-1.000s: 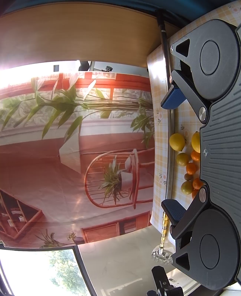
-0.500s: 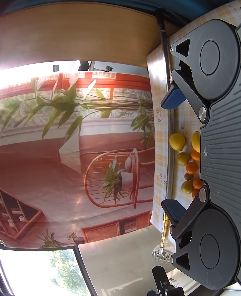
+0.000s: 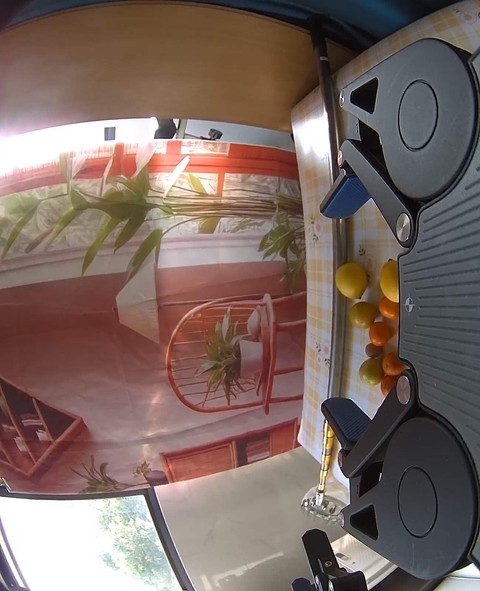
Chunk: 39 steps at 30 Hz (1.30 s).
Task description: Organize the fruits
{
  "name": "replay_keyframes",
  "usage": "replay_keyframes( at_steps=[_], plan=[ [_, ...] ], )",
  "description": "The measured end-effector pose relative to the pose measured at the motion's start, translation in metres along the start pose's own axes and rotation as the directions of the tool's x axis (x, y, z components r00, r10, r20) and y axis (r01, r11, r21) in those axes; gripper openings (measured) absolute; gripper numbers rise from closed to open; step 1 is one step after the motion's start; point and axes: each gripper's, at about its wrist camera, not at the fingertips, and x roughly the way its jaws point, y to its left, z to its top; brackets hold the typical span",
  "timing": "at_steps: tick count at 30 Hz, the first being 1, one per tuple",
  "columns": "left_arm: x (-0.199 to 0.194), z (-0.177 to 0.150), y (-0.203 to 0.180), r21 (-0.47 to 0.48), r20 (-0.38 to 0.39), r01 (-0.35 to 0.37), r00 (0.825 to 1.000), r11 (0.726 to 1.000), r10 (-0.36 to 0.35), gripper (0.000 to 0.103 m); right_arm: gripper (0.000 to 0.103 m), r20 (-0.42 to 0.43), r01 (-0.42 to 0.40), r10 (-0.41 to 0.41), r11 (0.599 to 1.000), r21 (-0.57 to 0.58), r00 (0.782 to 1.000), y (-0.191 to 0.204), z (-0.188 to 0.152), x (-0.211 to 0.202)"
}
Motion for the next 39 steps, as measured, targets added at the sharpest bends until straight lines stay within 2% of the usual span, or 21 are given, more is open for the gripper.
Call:
replay_keyframes(
  at_steps=[15,24,30,37,39],
  plan=[
    [0.0,-0.001,-0.001,0.006,0.0,-0.001,1.0,1.0,0.001,0.103,0.103,0.001,-0.013,0.013,1.0,-0.005,1.0,0.001,0.001,0.0],
    [0.002,-0.001,0.0,-0.001,-0.012,0.009,1.0,1.0,-0.009,0.103,0.103,-0.014,0.008,-0.008,1.0,-0.012,1.0,0.002,0.002,0.006],
    [0.01,-0.004,-0.003,0.021,-0.034,-0.026,0.999,0.999,0.027,0.103,0.103,-0.039,-0.002,0.002,1.0,-0.01,0.999,0.001,0.0,0.016],
    [0.02,-0.014,0.008,-0.022,-0.058,0.033,0.998,0.999,-0.034,0.103,0.103,-0.06,-0.011,0.01,1.0,-0.009,0.998,-0.001,-0.006,0.027],
    [0.024,-0.018,0.011,-0.026,-0.071,0.026,0.997,0.999,-0.028,0.103,0.103,-0.069,-0.015,0.015,1.0,-0.002,0.997,-0.003,-0.009,0.031]
  ],
)
